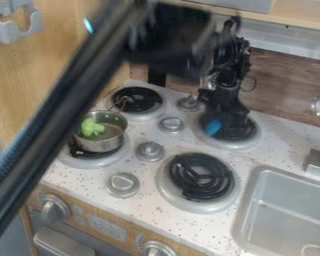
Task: Move the blue fork to the lower right burner
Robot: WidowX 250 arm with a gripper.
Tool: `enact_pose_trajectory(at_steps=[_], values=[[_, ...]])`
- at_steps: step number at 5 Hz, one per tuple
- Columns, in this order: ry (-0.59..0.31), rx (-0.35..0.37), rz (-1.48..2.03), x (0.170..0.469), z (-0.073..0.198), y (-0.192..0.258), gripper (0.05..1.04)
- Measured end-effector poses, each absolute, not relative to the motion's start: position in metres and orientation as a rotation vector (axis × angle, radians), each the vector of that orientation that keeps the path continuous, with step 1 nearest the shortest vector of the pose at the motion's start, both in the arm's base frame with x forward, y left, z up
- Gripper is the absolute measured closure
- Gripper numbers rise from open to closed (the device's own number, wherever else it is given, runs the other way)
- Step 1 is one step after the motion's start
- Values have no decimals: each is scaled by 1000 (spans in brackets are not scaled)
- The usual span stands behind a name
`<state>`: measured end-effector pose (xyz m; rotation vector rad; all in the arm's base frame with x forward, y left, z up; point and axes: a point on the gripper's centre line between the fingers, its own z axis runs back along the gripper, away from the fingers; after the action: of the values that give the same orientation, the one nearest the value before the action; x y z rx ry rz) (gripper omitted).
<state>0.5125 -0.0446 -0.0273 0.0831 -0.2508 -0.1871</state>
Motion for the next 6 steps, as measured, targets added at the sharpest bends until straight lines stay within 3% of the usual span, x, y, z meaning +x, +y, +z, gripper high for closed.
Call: enact_pose_trajectory(at_steps=[2,5,6], values=[[-292,44,-245,464,2,-47,711],[-187,59,-315,403,-13,-40,711],[-138,25,-317,386,-24,-42,711]])
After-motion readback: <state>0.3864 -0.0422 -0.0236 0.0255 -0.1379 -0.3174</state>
